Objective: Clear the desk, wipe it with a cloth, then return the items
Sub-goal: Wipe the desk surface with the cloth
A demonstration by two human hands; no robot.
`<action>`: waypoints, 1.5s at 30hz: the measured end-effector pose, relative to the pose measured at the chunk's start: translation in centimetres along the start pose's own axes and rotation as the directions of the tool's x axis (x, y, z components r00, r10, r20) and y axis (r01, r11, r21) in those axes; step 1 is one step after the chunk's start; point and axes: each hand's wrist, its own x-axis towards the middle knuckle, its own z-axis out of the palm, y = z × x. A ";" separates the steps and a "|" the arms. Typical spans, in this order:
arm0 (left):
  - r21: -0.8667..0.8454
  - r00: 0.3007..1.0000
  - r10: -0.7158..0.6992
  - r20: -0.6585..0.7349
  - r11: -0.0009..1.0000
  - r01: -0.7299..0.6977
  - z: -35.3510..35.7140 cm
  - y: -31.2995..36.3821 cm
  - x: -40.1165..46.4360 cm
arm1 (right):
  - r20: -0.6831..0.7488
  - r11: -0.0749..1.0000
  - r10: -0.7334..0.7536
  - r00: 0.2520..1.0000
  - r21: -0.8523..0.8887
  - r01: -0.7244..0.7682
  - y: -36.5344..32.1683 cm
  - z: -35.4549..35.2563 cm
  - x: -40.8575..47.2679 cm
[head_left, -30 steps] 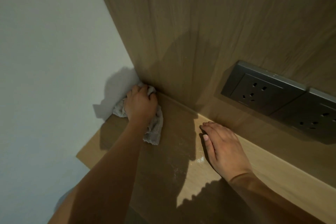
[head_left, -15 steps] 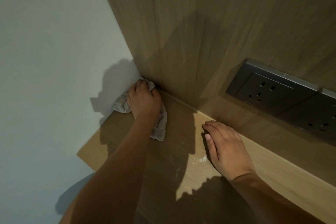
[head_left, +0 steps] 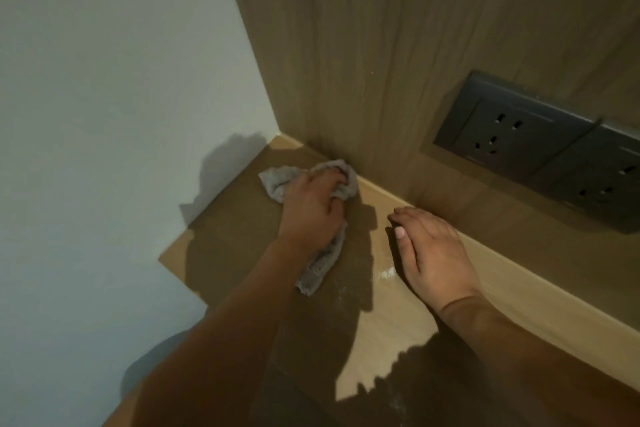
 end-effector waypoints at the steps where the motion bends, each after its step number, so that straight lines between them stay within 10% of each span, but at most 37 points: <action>1: 0.005 0.999 0.021 0.034 1.000 -0.021 0.0 0.4 -0.6 | 0.002 1.000 0.003 1.000 0.013 -0.003 0.0 -0.1 0.0; 8: 0.302 0.974 -0.224 -0.024 0.927 0.221 1.1 0.5 1.0 | 0.010 1.000 0.002 1.000 0.017 -0.002 0.0 0.1 0.1; 22: 0.469 0.947 -0.320 0.014 0.839 0.276 0.4 1.3 1.6 | -0.023 0.965 0.232 0.973 -0.122 -0.233 1.6 -1.6 -8.1; 32: 0.339 0.920 0.073 0.385 0.916 -0.215 1.2 10.0 -5.7 | -0.029 0.964 0.246 0.969 -0.100 -0.247 1.3 -2.0 -7.6; 36: 0.060 0.984 -0.026 0.176 0.998 0.016 -3.9 5.1 -3.7 | -0.031 0.965 0.236 0.971 -0.108 -0.238 1.4 -2.0 -7.5; 45: 0.359 0.918 -0.396 0.018 0.860 0.364 -2.4 1.5 -10.7 | -0.063 0.967 0.231 0.971 -0.093 -0.236 1.6 -1.7 -7.5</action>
